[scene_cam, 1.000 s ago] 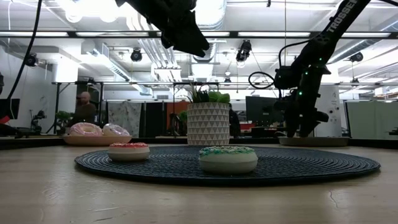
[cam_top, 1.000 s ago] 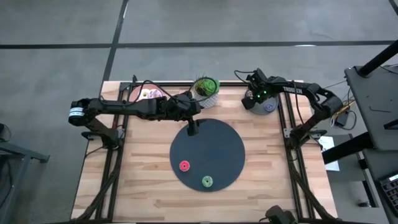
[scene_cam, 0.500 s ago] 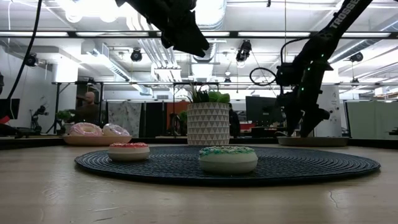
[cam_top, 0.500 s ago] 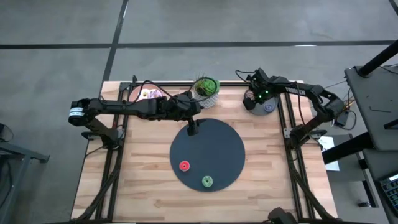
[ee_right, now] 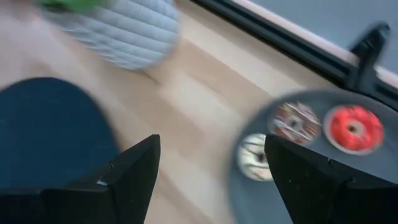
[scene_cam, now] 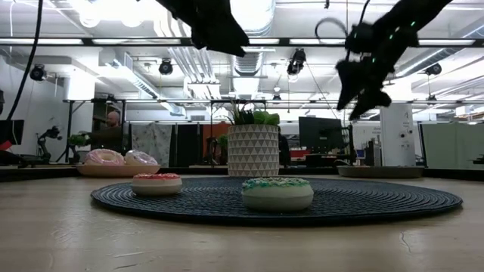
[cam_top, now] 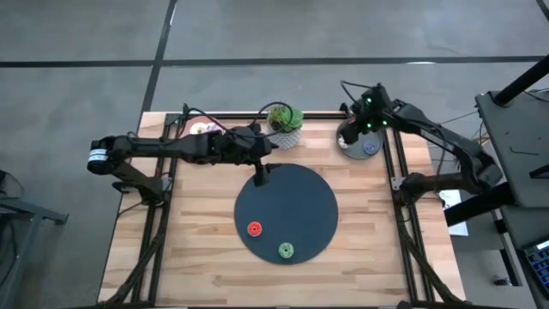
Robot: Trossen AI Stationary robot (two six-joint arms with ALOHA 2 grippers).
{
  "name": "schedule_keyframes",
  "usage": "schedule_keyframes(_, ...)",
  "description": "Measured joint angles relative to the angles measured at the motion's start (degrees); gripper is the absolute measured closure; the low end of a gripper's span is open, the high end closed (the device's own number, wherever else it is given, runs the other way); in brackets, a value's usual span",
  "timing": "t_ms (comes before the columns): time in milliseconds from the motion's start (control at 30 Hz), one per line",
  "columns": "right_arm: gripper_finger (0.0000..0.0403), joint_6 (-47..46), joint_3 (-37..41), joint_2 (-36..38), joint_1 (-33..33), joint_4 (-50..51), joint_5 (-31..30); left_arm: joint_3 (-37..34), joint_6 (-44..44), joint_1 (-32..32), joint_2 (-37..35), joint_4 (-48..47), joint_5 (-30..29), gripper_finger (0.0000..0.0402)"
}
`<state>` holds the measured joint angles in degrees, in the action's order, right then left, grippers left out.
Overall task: Pick & Place donuts
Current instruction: Put the small red donut on the gray plate
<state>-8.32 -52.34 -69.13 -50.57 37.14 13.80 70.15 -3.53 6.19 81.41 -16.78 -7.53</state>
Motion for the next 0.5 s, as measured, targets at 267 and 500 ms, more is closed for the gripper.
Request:
schedule_keyframes(267, 0.0128, -4.26, 0.00, 8.45, 11.02, 0.14, 0.23, -0.02, 0.53, -1.11, -3.18, -4.41, 8.40, 0.0152)
schedule_keyframes(500, 0.0139, -8.73, 0.00, 9.87, 21.69, 0.01, 0.22, -0.02, 2.18, -5.18, -4.55, -9.73, 11.81, 0.0152)
